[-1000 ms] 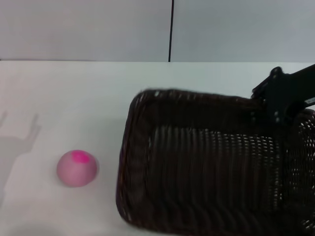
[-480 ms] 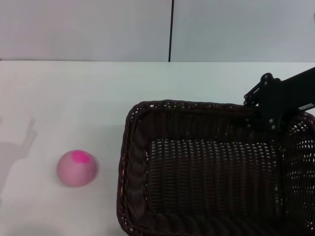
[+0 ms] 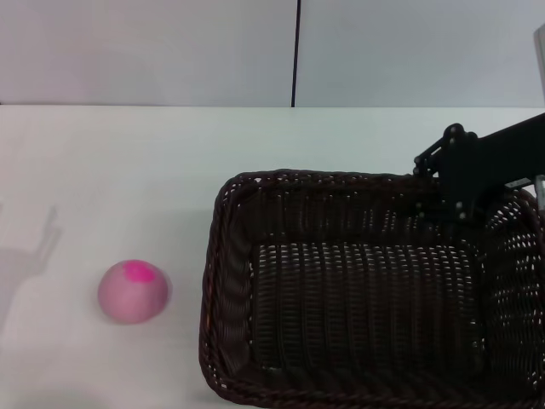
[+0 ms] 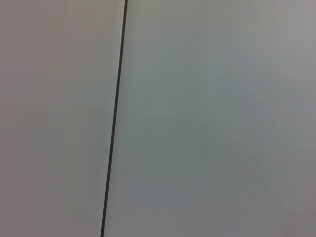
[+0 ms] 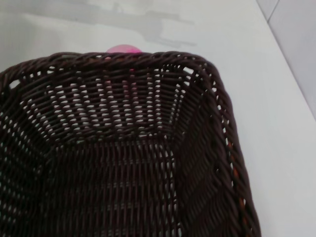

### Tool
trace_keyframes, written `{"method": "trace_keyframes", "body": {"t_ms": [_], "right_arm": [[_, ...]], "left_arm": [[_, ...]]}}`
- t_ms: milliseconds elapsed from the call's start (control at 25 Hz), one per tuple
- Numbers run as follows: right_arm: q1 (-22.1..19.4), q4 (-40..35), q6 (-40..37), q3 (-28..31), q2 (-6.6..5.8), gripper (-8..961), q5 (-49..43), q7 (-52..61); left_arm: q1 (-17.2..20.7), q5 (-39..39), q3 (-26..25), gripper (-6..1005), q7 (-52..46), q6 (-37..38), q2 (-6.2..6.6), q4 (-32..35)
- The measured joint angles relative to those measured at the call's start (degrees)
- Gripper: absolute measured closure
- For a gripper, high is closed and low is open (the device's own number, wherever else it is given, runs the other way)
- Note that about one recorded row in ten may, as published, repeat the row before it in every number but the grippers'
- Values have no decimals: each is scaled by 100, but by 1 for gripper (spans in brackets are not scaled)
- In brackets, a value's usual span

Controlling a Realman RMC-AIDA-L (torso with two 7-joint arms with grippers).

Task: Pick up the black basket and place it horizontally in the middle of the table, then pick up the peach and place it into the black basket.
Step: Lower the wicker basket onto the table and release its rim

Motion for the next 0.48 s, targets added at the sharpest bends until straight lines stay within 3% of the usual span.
{"method": "trace_keyframes", "body": {"t_ms": [280,480], "right_arm": [[7,35,50,12,-2,603,146,36],[-260,-301,-131,75,-13,500,558,63]], "left_arm": [[3,-2,-9,202,1,1,12,31],[8,26,0,202,2,14,24,35]]}}
